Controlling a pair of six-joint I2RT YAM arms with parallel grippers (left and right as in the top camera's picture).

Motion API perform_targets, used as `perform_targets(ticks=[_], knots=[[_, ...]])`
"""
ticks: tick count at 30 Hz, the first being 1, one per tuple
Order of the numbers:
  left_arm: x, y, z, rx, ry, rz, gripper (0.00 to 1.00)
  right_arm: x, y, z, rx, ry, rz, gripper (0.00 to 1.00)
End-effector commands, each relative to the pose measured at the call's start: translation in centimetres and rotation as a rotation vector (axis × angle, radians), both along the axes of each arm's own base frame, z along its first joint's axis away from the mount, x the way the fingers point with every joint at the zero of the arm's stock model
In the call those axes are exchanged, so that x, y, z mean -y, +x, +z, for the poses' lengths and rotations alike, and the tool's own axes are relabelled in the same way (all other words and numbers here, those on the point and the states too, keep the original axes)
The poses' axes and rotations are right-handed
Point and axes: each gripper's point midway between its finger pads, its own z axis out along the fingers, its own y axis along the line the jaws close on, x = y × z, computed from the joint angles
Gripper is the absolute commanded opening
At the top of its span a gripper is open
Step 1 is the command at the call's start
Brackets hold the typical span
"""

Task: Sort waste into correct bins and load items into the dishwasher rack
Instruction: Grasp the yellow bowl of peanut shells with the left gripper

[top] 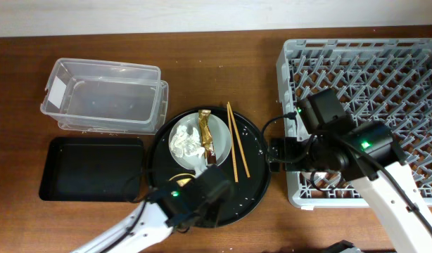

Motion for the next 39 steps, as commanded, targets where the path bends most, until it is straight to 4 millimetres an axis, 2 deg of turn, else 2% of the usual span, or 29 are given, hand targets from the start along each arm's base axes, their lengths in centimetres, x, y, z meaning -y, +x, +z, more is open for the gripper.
perform_targets(ticks=[1, 4, 6, 9, 13, 15, 16, 21, 26, 32, 36, 39], knots=[[0.0, 0.7, -2.6, 0.034, 0.131, 0.015, 0.39, 0.0, 0.2, -0.7, -0.019, -0.023, -0.003, 0.99], [0.1, 0.9, -5.1, -0.002, 0.193, 0.01, 0.34, -0.1, 0.3, -1.0, -0.034, -0.029, -0.003, 0.99], [0.3, 1.2, -6.1, -0.005, 0.209, 0.011, 0.31, -0.1, 0.3, -1.0, -0.034, -0.029, -0.003, 0.99], [0.3, 1.4, -5.9, 0.0, 0.213, 0.012, 0.28, -0.1, 0.3, -1.0, -0.034, -0.029, -0.003, 0.99], [1.6, 2.2, -3.0, 0.016, 0.188, 0.013, 0.26, -0.1, 0.3, -1.1, -0.035, -0.029, -0.003, 0.99], [2.0, 2.5, -2.5, 0.026, 0.176, 0.014, 0.25, -0.1, 0.3, -1.1, -0.035, -0.029, -0.003, 0.99], [1.8, 2.4, -2.7, 0.023, 0.18, 0.013, 0.22, -0.1, 0.3, -1.1, -0.035, -0.029, -0.003, 0.99], [0.0, 1.9, -4.1, 0.019, 0.249, 0.016, 0.23, 0.0, 0.2, -1.1, -0.037, -0.031, -0.003, 0.99], [0.8, 1.5, -4.4, -0.007, 0.209, 0.009, 0.23, 0.0, 0.2, -1.1, -0.037, -0.031, -0.003, 0.99], [0.4, 0.5, -5.8, -0.014, 0.218, -0.014, 0.13, 0.0, 0.2, -1.1, -0.037, -0.03, -0.003, 0.99], [0.4, 0.6, -5.8, -0.009, 0.219, -0.021, 0.0, 0.0, 0.2, -1.1, -0.037, -0.03, -0.003, 0.99], [0.5, 0.8, -5.9, 0.007, 0.22, -0.064, 0.0, 0.0, 0.2, -1.1, -0.037, -0.03, -0.003, 0.99]])
